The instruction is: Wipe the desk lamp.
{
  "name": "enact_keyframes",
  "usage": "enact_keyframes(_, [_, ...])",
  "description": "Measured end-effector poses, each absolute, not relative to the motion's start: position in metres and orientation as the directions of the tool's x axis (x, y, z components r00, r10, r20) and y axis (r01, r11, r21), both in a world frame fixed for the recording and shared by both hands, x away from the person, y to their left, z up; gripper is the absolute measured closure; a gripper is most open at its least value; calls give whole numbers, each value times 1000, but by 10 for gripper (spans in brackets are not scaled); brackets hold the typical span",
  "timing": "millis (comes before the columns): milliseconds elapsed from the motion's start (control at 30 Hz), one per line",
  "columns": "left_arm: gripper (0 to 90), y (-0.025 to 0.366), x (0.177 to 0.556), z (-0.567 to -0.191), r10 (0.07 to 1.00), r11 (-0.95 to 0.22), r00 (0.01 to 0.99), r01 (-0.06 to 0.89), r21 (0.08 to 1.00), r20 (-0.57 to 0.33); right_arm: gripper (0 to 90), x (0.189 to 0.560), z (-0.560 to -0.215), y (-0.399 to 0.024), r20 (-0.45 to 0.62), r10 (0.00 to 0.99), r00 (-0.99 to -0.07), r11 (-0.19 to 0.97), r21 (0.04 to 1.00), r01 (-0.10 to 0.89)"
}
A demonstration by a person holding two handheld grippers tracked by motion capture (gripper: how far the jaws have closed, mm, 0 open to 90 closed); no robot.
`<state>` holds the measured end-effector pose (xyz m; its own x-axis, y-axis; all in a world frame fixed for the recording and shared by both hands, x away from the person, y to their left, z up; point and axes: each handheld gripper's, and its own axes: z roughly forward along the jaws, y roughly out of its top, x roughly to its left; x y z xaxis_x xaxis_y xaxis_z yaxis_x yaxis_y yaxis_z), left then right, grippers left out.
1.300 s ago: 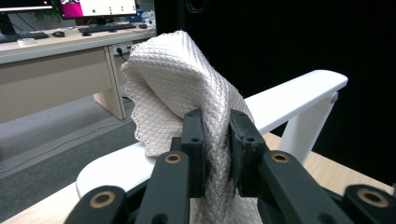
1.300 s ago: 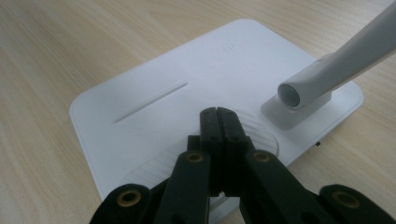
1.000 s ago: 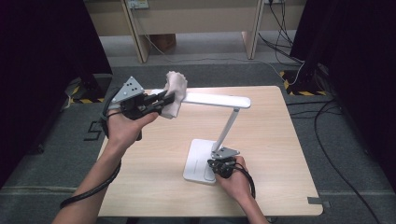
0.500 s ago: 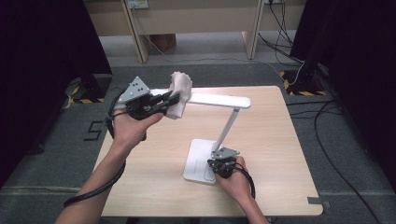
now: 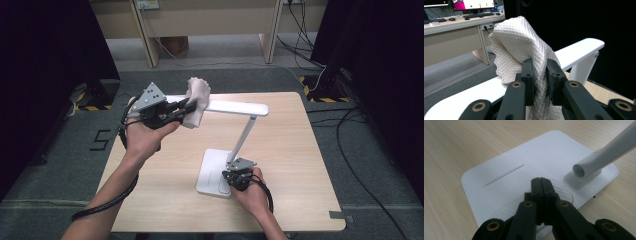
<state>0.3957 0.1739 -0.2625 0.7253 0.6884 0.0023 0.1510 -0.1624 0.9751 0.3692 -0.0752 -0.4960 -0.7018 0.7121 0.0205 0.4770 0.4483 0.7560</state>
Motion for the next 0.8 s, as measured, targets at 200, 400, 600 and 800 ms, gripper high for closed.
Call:
enact_keyframes(200, [779, 168, 395, -263, 686, -164, 727, 148, 975, 5, 900, 369, -496, -75, 22, 713, -701, 447, 757, 478])
enact_keyframes(400, [780, 165, 395, -263, 686, -165, 728, 148, 975, 6, 900, 369, -496, -75, 20, 713, -701, 447, 757, 477])
enact_keyframes(600, [779, 161, 395, -263, 681, -166, 732, 147, 975, 6, 900, 369, -496, -75, 22, 713, -701, 447, 756, 478])
enact_keyframes(800, [779, 156, 395, -263, 671, -172, 741, 145, 974, 9, 900, 369, -496, -75, 20, 713, -701, 447, 757, 476])
